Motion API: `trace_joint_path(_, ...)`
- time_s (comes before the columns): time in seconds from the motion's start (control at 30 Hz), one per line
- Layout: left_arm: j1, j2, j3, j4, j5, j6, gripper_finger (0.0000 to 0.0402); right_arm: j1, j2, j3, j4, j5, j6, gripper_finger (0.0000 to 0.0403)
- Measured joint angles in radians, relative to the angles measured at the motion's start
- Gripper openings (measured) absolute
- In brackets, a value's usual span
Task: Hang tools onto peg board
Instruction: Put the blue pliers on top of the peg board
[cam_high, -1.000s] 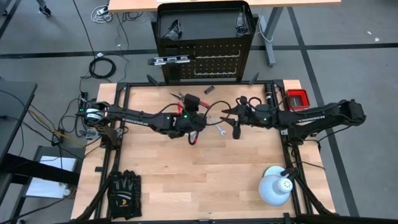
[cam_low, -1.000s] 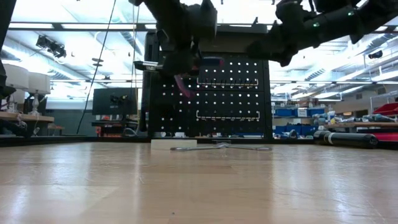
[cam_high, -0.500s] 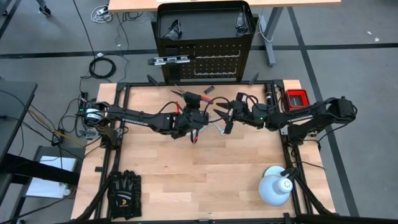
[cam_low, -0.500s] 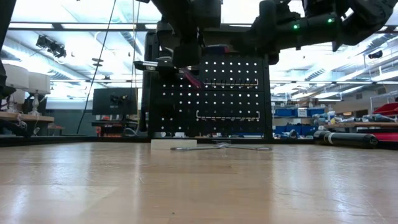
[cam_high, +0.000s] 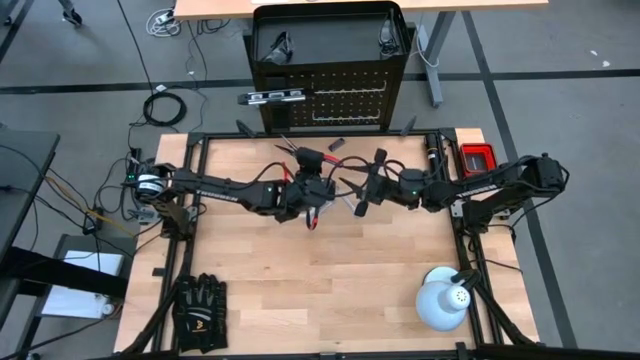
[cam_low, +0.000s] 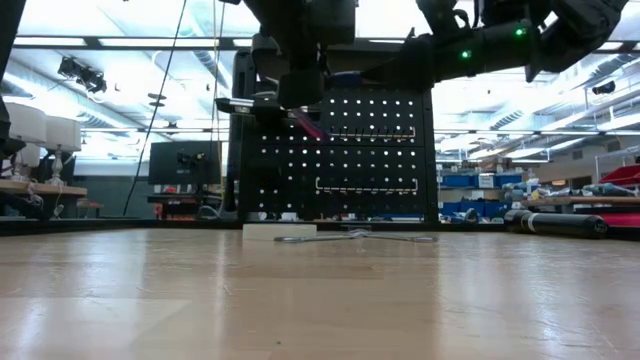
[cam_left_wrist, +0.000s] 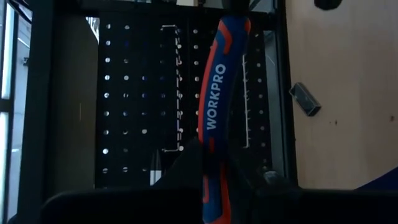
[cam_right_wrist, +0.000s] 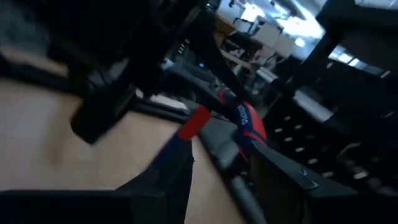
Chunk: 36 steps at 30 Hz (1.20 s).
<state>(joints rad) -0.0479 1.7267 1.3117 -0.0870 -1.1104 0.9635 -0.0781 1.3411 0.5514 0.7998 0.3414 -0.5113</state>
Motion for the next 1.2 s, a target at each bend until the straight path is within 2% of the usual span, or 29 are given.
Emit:
trace_joint_path(0.17, 0.000, 0.000, 0.000, 0.000, 0.019, -0.005, 0.0032, 0.011, 0.000, 0.000, -0.001, 0.042, -0.185, 0.0167)
trace_joint_path(0.27, 0.000, 0.000, 0.000, -0.007, 0.038, -0.002, 0.0032, 0.021, -0.001, 0.000, -0.003, 0.083, -0.237, 0.0170)
trace_joint_path(0.43, -0.003, 0.000, 0.000, -0.014, 0.064, -0.006, 0.0032, 0.051, -0.002, 0.000, -0.036, 0.093, -0.329, 0.0195)
trace_joint_path(0.57, -0.006, 0.000, 0.000, -0.016, 0.118, -0.013, 0.0032, 0.062, -0.002, 0.000, -0.065, 0.128, -0.437, 0.0218)
trace_joint_path(0.73, -0.013, 0.001, 0.000, -0.020, 0.199, -0.045, 0.0032, 0.073, -0.002, 0.000, -0.054, 0.129, -0.509, 0.0222)
trace_joint_path(0.97, -0.011, 0.001, 0.000, -0.025, 0.246, -0.060, 0.0032, 0.084, -0.002, 0.000, -0.053, 0.129, -0.539, 0.0190)
trace_joint_path(1.2, -0.011, 0.001, 0.000, -0.029, 0.250, -0.089, 0.0032, 0.084, -0.001, 0.000, -0.050, 0.129, -0.539, 0.0120)
